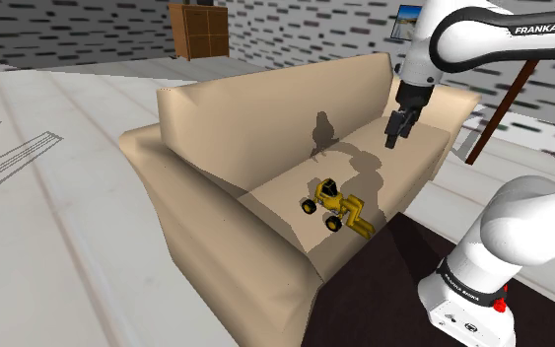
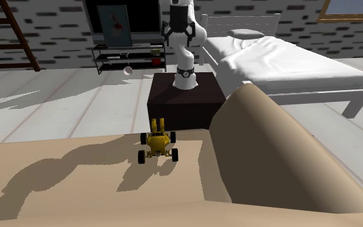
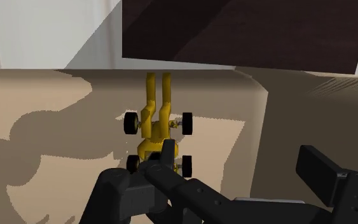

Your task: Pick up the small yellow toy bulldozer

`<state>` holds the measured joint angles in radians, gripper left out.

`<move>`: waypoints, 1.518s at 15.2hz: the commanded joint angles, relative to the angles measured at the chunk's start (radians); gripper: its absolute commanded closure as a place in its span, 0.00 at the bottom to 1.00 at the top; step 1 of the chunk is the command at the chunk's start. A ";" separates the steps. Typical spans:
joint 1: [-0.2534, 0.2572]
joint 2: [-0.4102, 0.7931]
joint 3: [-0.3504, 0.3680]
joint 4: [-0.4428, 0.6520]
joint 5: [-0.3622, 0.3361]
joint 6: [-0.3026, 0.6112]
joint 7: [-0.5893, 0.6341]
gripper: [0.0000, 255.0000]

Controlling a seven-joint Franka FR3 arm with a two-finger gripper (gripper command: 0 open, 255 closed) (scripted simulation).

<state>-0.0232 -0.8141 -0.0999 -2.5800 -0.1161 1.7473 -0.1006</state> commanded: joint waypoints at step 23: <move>-0.058 0.827 -0.284 -0.177 -0.015 1.047 -0.265 0.00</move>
<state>-0.0826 -0.0425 -0.3735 -2.7665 -0.1646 2.7458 -0.3296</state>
